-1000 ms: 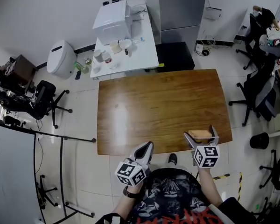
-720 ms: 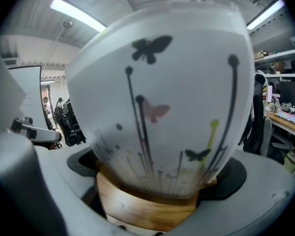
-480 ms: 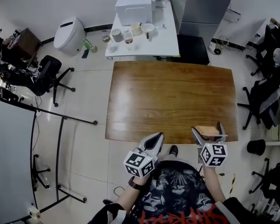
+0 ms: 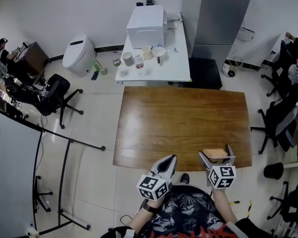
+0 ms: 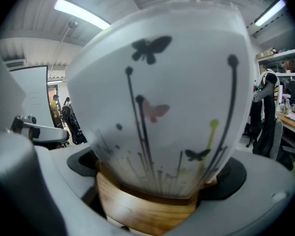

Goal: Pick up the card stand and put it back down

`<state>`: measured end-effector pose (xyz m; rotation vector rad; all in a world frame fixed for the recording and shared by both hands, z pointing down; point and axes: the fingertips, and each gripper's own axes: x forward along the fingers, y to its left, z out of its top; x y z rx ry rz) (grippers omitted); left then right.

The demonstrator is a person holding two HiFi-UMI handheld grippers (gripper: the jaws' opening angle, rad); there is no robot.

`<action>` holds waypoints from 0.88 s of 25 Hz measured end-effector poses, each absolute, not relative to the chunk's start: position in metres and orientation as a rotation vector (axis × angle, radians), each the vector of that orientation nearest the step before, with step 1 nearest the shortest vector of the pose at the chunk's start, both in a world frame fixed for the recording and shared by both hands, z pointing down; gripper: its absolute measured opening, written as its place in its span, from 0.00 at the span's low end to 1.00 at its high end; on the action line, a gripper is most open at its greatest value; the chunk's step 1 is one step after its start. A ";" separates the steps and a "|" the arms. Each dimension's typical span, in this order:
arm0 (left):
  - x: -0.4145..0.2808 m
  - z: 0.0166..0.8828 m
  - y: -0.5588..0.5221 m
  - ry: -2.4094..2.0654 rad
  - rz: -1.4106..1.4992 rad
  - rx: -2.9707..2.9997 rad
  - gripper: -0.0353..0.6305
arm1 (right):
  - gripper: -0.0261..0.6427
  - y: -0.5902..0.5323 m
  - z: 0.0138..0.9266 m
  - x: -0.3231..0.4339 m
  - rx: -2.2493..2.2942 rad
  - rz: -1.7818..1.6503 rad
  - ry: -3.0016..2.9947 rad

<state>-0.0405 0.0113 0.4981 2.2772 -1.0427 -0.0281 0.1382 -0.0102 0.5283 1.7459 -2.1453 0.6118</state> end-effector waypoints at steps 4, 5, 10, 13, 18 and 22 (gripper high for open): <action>-0.058 0.481 -0.003 -1.113 -0.094 2.293 0.05 | 0.91 -0.011 0.524 0.144 1.778 0.624 -2.164; -0.064 0.479 -0.007 -1.137 -0.087 2.301 0.05 | 0.91 -0.012 0.524 0.146 1.782 0.618 -2.168; -0.082 0.490 -0.015 -1.228 0.009 2.280 0.05 | 0.91 -0.013 0.527 0.154 1.783 0.611 -2.164; -0.078 0.498 -0.010 -1.222 0.063 2.262 0.05 | 0.91 -0.015 0.526 0.156 1.772 0.601 -2.167; -0.075 0.511 0.006 -1.210 0.075 2.228 0.05 | 0.91 -0.022 0.542 0.130 1.656 0.614 -2.211; -0.094 0.517 0.023 -1.235 0.103 2.201 0.05 | 0.91 -0.046 0.555 0.059 1.459 0.599 -2.310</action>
